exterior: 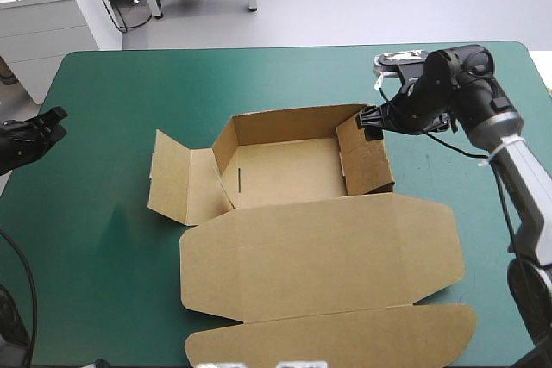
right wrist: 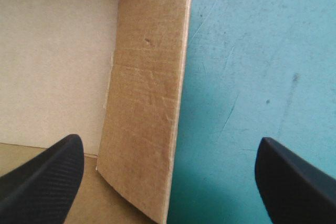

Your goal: Fold the box

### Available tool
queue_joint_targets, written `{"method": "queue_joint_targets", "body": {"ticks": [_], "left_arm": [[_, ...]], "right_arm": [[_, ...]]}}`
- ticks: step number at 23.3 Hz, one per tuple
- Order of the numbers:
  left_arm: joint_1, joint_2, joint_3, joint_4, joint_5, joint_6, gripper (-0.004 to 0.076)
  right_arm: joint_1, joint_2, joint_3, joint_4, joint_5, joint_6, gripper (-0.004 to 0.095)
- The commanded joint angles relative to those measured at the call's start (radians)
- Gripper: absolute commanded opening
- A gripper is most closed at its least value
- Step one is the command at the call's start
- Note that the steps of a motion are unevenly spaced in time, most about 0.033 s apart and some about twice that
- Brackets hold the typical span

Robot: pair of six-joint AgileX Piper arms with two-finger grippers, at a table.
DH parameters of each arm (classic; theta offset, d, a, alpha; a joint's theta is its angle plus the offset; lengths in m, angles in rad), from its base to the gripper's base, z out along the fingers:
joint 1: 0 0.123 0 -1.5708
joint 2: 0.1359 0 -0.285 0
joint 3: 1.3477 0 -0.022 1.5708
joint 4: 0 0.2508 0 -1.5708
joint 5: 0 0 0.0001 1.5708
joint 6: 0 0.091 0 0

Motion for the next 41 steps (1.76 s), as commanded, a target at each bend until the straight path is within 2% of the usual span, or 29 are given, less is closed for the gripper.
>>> {"method": "queue_joint_targets", "body": {"ticks": [1, 11, 16, 18, 19, 21, 22, 27, 33, 37, 41], "left_arm": [[0.004, -0.038, -0.025, -0.047, -0.02, 0.003, -0.0009], [0.004, -0.038, -0.025, -0.049, -0.02, 0.003, -0.0009], [0.004, -0.038, -0.025, -0.049, -0.021, 0.003, -0.0009], [0.004, -0.038, -0.025, -0.049, -0.017, 0.003, -0.0009], [0.004, -0.038, -0.025, -0.049, -0.014, 0.003, -0.0009], [0.004, -0.038, -0.025, -0.049, -0.014, 0.003, -0.0009], [0.004, -0.038, -0.025, -0.049, -0.014, 0.001, -0.0009], [0.004, -0.038, -0.025, -0.049, -0.014, 0.001, -0.0009], [0.004, -0.038, -0.025, -0.04, -0.016, 0.001, -0.0009], [0.004, -0.038, -0.025, -0.04, -0.006, 0.001, -0.0009], [0.004, -0.038, -0.025, -0.04, 0.04, 0.003, -0.0009]], "right_arm": [[0.0, 0.026, -0.024, 0.013, -0.002, 0.0, 0.0816], [0.0, 0.193, -0.024, 0.036, 0.003, -0.01, 0.0816], [0.0, 0.197, -0.024, 0.039, 0.003, -0.006, 0.0809], [0.0, 0.197, -0.024, 0.057, 0.004, -0.006, 0.0727], [0.0, 0.197, -0.024, 0.064, 0.004, -0.006, 0.059], [0.0, 0.197, -0.024, 0.067, 0.005, -0.01, 0.0251], [0.0, 0.197, -0.024, 0.067, 0.005, -0.02, 0.0014], [0.0, 0.146, -0.024, 0.065, 0.006, -0.027, 0.0001], [-0.004, -0.098, -0.024, -0.024, 0.004, -0.04, 0.0], [-0.004, -0.269, -0.024, -0.017, 0.003, -0.04, 0.0], [-0.004, -0.344, -0.024, -0.013, 0.003, -0.04, 0.0]]}}
